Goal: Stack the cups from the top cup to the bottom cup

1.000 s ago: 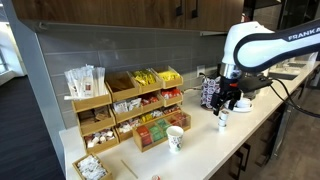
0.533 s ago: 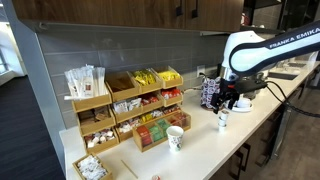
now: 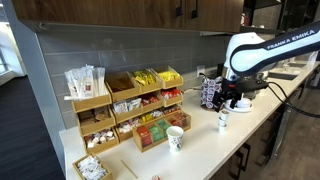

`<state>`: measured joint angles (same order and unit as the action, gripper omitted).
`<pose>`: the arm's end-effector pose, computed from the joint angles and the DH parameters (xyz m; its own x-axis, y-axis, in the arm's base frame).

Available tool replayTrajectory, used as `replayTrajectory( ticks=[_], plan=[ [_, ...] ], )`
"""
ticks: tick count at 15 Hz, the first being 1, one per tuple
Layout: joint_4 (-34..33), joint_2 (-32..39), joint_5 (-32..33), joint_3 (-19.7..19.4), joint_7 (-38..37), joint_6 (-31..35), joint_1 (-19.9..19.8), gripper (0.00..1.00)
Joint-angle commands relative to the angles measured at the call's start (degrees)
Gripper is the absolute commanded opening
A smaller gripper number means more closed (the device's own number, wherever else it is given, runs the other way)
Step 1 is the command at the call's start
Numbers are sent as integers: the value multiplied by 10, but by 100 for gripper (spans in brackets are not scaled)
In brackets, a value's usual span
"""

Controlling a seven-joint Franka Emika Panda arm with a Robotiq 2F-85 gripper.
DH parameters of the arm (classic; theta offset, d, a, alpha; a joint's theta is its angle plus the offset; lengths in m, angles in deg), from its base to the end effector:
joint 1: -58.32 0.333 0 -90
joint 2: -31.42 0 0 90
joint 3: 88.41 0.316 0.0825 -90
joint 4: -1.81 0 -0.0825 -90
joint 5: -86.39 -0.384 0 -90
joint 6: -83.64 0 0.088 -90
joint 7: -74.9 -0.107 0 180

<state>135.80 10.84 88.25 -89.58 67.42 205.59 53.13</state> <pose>0.4512 -0.0523 0.4882 0.9637 -0.2210 0.1500 -0.2240 -0.9746 0.0031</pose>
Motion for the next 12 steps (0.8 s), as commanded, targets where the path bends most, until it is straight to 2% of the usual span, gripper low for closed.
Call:
replayTrajectory(
  ticks=[1,6,12],
  plan=[
    [-19,45,1,-25,12,29,-13,100],
    [-40,106,-15,-56,50,85,-18,100],
    [-72,166,-39,-81,85,113,-27,100]
  ],
)
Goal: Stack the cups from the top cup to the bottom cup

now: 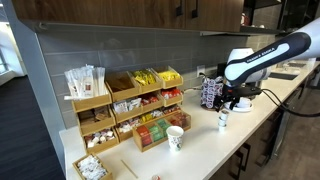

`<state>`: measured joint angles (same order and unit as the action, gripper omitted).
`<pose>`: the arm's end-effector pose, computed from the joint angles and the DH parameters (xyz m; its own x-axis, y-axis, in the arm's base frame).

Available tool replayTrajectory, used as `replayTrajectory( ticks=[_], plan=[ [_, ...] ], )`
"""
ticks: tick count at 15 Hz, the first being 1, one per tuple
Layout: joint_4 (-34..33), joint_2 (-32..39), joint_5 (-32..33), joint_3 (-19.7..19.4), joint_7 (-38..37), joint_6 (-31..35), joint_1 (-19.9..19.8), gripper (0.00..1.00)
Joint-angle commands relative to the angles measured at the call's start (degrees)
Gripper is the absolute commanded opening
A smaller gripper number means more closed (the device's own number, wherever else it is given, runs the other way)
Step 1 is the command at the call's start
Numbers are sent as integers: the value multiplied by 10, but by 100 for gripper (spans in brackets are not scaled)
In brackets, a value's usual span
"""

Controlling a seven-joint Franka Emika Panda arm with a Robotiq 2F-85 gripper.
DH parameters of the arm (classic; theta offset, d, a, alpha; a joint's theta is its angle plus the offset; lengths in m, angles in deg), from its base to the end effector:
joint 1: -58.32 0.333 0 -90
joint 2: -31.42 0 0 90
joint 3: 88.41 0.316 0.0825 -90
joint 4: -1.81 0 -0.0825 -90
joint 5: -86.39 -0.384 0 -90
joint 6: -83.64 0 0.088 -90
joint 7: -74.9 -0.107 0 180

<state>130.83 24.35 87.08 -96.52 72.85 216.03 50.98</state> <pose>0.4994 -0.1395 0.4336 0.9398 -0.2906 0.1797 -0.2930 -0.9560 -0.0136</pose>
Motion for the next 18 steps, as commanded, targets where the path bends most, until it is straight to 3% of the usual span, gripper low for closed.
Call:
replayTrajectory(
  ticks=[1,6,11,12,16,17,18],
  plan=[
    [-28,40,-37,-15,39,7,-7,100],
    [-54,74,-91,-25,83,0,-18,100],
    [-71,94,-101,-29,95,-1,-31,100],
    [-73,97,-104,-29,99,-3,-33,99],
    [-76,105,-111,-29,107,-12,-39,78],
    [-77,107,-112,-29,109,-13,-40,85],
    [-78,109,-113,-29,111,-15,-41,82]
  ],
)
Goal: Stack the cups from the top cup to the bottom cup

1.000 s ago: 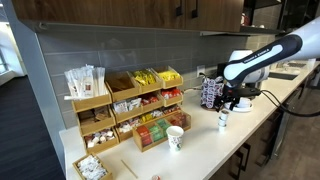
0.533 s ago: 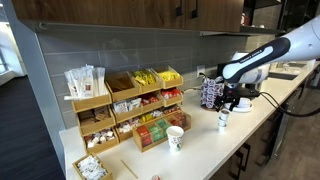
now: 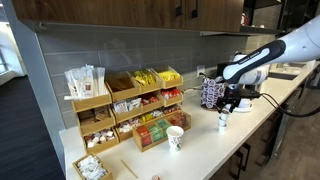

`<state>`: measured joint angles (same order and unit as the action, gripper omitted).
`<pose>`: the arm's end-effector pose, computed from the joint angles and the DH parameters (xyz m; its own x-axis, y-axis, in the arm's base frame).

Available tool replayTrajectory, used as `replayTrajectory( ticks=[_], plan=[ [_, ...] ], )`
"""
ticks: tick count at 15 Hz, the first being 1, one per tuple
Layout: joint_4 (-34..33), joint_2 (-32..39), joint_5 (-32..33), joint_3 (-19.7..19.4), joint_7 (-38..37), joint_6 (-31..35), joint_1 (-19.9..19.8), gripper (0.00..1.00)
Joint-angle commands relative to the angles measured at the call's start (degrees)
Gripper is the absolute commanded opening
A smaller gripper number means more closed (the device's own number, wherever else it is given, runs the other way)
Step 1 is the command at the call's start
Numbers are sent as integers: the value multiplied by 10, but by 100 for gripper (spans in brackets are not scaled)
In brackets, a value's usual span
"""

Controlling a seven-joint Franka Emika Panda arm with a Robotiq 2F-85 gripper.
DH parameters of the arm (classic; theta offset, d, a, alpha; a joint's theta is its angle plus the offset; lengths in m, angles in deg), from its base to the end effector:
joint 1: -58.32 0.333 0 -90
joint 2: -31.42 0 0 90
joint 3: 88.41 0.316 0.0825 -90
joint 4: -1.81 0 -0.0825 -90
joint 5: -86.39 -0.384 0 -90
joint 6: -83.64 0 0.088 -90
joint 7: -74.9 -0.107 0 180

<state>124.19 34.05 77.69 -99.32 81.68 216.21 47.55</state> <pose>0.5218 -0.2036 0.3983 0.9261 -0.3504 0.1396 -0.3390 -0.9355 -0.0996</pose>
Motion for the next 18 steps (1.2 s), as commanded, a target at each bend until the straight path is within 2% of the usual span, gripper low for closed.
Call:
replayTrajectory(
  ticks=[1,3,6,13,18],
  plan=[
    [-12,13,-21,0,24,-18,-7,80],
    [-14,16,-23,0,26,-21,-8,57],
    [-13,10,-11,1,13,-23,-7,31],
    [-8,-23,4,12,10,-34,6,29],
    [18,-46,4,46,54,-39,40,29]
  ],
)
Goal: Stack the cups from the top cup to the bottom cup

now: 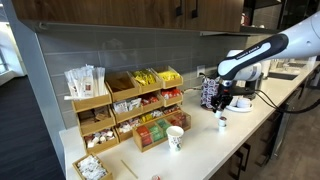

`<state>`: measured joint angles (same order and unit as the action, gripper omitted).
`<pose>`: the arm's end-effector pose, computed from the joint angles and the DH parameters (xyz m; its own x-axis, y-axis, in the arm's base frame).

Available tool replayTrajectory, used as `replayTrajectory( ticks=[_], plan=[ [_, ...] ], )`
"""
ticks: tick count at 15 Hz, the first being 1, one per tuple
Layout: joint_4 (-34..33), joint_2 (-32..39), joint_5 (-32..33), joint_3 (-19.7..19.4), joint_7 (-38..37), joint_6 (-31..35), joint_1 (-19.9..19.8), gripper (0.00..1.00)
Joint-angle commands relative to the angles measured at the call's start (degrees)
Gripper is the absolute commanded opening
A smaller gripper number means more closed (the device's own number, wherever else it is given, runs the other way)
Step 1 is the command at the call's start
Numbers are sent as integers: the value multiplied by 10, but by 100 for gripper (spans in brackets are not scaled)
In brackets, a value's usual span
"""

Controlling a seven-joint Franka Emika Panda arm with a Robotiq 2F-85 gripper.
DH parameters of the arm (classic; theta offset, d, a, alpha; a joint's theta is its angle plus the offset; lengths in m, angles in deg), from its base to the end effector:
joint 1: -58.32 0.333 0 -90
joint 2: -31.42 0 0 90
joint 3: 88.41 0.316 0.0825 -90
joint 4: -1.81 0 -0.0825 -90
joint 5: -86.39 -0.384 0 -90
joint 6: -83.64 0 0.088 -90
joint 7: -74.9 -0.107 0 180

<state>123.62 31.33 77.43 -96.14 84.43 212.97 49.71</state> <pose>0.5324 -0.1517 0.4233 0.9658 -0.2142 0.1460 -0.1993 -0.9737 -0.1100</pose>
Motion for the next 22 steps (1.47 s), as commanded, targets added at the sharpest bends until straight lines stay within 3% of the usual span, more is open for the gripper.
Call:
replayTrajectory(
  ticks=[1,6,15,16,17,21,22],
  plan=[
    [26,-17,14,20,28,-4,24,29],
    [51,16,60,38,8,31,43,29],
    [71,61,53,50,11,60,50,29],
    [70,62,50,51,12,59,49,38],
    [71,63,51,51,10,59,49,78],
    [67,48,46,48,4,51,45,100],
    [65,39,48,45,0,48,44,100]
  ],
)
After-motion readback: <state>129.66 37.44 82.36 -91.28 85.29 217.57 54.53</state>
